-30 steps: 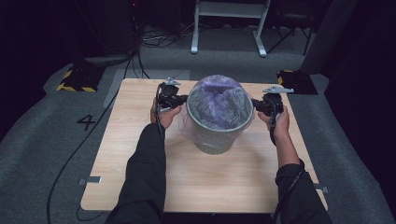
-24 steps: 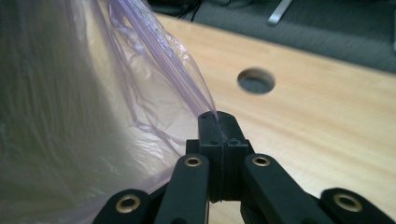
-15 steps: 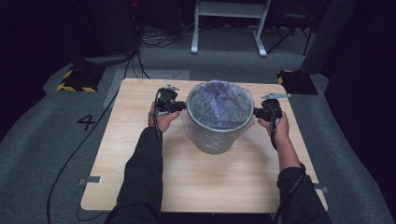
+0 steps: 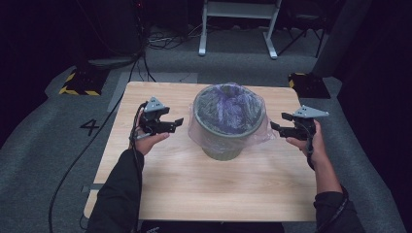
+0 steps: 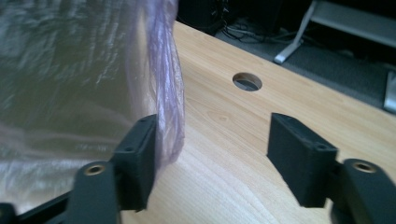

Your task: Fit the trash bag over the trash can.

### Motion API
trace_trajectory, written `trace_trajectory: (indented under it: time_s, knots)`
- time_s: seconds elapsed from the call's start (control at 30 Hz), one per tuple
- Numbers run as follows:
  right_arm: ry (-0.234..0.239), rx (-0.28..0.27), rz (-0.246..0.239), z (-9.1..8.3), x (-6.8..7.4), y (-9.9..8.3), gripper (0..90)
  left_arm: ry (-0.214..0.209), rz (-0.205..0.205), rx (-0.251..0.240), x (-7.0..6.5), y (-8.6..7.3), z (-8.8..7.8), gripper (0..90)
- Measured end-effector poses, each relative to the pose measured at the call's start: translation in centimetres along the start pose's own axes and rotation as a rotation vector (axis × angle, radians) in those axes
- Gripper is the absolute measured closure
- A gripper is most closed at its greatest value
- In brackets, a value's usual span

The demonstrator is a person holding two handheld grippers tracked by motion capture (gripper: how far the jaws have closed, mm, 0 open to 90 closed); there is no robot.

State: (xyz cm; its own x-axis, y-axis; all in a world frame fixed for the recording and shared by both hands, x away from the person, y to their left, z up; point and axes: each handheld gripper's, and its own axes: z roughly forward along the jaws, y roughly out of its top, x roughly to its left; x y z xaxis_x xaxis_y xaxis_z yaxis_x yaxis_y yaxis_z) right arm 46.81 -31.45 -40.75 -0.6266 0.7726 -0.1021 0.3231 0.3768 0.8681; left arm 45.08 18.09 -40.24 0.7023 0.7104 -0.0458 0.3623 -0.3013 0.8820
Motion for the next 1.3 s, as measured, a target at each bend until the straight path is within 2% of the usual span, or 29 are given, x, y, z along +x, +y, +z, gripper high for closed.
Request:
trace_trajectory:
  time_s: [0.07, 0.13, 0.23, 0.37, 0.43, 0.5, 0.53, 0.67, 0.7, 0.77, 0.87, 1.07, 1.2, 1.27, 1.3]
  knots:
    - [0.037, -0.019, -0.040, -0.9, 0.7, 0.0, 28.2, -0.025, 0.057, 0.019, -1.5, -0.4, -0.3, 20.8]
    - [0.044, -0.024, -0.079, -1.5, 1.4, 0.1, 25.9, -0.051, 0.104, 0.035, -3.0, -0.7, -0.3, 18.0]
    - [0.071, -0.045, -0.115, -2.3, 2.5, 0.1, 19.7, -0.117, 0.139, 0.024, -5.1, -0.7, 0.0, 16.5]
    - [0.138, -0.033, -0.192, -2.2, 4.8, -0.2, 18.2, -0.134, 0.183, 0.033, -7.1, -0.3, 1.2, 16.8]
    - [0.140, -0.009, -0.222, -1.6, 5.9, -0.5, 18.9, -0.139, 0.196, 0.041, -7.4, -0.2, 1.8, 21.7]
    - [0.124, -0.009, -0.253, -0.9, 6.7, -0.8, 22.7, -0.129, 0.191, 0.052, -7.5, -0.3, 2.5, 34.7]
    - [0.101, -0.006, -0.259, -0.5, 6.9, -0.9, 32.8, -0.125, 0.195, 0.060, -7.4, -0.3, 2.7, 41.6]
    - [0.118, -0.014, -0.247, 0.4, 7.5, -1.3, 71.1, -0.111, 0.225, 0.101, -7.1, -0.6, 3.5, 69.9]
    - [0.129, -0.024, -0.248, 0.5, 7.6, -1.4, 76.6, -0.104, 0.228, 0.101, -7.0, -0.7, 3.5, 77.9]
    - [0.135, -0.034, -0.245, 0.6, 7.8, -1.7, 89.1, -0.112, 0.233, 0.100, -6.8, -0.8, 3.6, 88.3]
    - [0.167, -0.021, -0.233, 0.8, 7.9, -2.2, 90.0, -0.104, 0.245, 0.116, -6.7, -1.1, 3.4, 89.8]
    - [0.182, -0.016, -0.194, 0.8, 7.9, -3.3, 90.0, -0.106, 0.262, 0.158, -6.6, -2.6, 3.6, 89.9]
    - [0.190, 0.023, -0.177, 1.6, 8.0, -4.7, 90.0, -0.093, 0.265, 0.197, -6.4, -3.7, 4.2, 89.9]
    - [0.194, 0.053, -0.168, 2.0, 7.9, -5.3, 90.0, -0.085, 0.274, 0.231, -6.3, -4.1, 4.3, 89.9]
    - [0.201, 0.069, -0.162, 2.2, 7.8, -5.6, 90.0, -0.076, 0.294, 0.248, -6.2, -4.3, 4.4, 89.9]
